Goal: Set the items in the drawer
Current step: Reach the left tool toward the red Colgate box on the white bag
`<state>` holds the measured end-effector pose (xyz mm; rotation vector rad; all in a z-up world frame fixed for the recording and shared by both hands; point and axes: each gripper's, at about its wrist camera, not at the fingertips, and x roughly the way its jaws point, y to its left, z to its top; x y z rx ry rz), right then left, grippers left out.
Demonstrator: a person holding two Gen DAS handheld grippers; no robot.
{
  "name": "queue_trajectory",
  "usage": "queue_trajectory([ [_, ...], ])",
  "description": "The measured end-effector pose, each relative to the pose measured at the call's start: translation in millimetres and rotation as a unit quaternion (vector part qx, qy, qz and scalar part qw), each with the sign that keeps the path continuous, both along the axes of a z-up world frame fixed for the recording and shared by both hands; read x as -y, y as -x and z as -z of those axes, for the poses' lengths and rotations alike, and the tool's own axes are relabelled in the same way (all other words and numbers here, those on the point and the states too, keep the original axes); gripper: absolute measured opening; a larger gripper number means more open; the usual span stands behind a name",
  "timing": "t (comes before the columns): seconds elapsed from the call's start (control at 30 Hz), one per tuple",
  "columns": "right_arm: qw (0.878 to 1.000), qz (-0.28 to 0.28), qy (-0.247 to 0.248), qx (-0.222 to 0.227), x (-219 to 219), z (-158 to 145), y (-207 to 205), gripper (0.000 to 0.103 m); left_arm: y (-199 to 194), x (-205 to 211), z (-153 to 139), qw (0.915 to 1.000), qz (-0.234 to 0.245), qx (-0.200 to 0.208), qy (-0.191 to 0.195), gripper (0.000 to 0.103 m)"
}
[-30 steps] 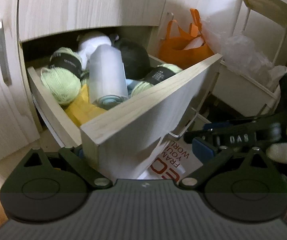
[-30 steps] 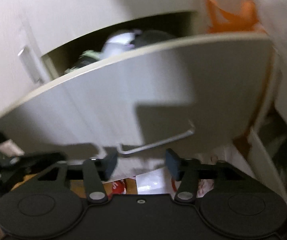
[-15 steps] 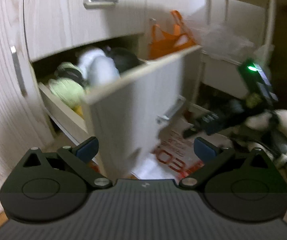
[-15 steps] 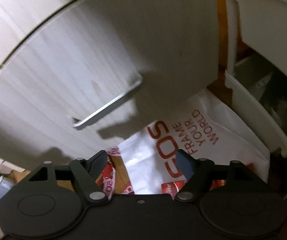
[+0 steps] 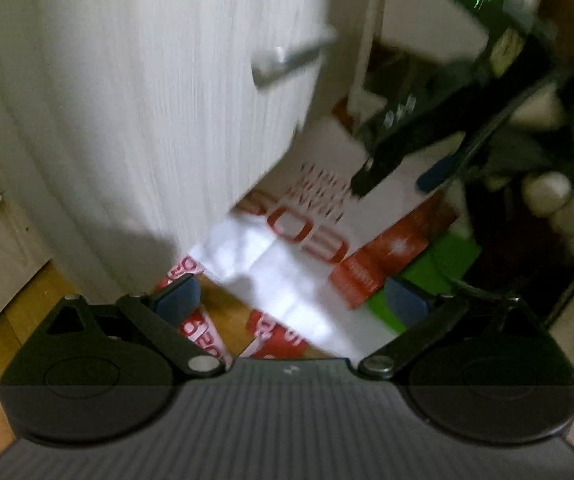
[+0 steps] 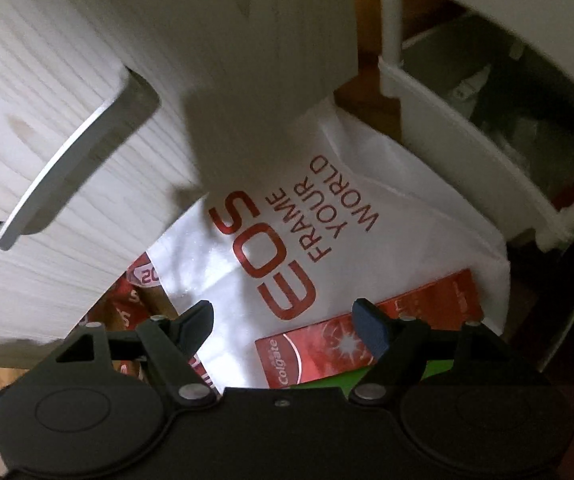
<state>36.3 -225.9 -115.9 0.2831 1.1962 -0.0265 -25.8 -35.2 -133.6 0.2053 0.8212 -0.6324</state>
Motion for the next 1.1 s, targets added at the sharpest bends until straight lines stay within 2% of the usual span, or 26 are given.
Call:
queue_trajectory([
  [0.13, 1.000, 0.016, -0.005, -0.018, 4, 9, -3, 0.081, -9, 18, 20, 0.9997, 0.022, -0.005, -0.005, 0.100],
  [0.17, 0.999, 0.023, -0.007, -0.023, 7, 11, -3, 0.081, -9, 22, 22, 0.9995, 0.031, 0.005, -0.003, 0.100],
  [0.3, 0.994, 0.073, -0.060, -0.050, 23, 28, -4, 0.081, -5, 36, 32, 0.9978, 0.052, 0.042, -0.006, 0.100],
  [0.4, 0.990, 0.097, -0.081, -0.070, 30, 41, -4, 0.081, -5, 49, 41, 0.9963, 0.072, 0.046, 0.008, 0.100],
  [0.5, 0.989, 0.101, -0.070, -0.086, 27, 53, -4, 0.081, -6, 64, 50, 0.9935, 0.098, 0.059, -0.001, 0.100],
  [0.63, 0.980, 0.132, -0.104, -0.104, 35, 68, 0, 0.081, -9, 82, 65, 0.9895, 0.128, 0.066, -0.017, 0.100],
  [0.7, 0.978, 0.148, -0.112, -0.098, 39, 71, 1, 0.081, -12, 89, 74, 0.9880, 0.136, 0.068, -0.027, 0.100],
  [0.8, 0.976, 0.166, -0.108, -0.090, 43, 70, 3, 0.081, -21, 93, 84, 0.9878, 0.137, 0.065, -0.036, 0.100],
  [0.93, 0.975, 0.173, -0.103, -0.089, 45, 72, 0, 0.082, -38, 94, 92, 0.9905, 0.127, 0.045, -0.027, 0.101],
  [1.03, 0.975, 0.183, -0.092, -0.085, 48, 74, -4, 0.088, -43, 94, 94, 0.9920, 0.124, 0.024, -0.010, 0.101],
  [1.1, 0.975, 0.191, -0.078, -0.085, 51, 75, -7, 0.095, -40, 95, 98, 0.9915, 0.128, 0.020, -0.016, 0.101],
])
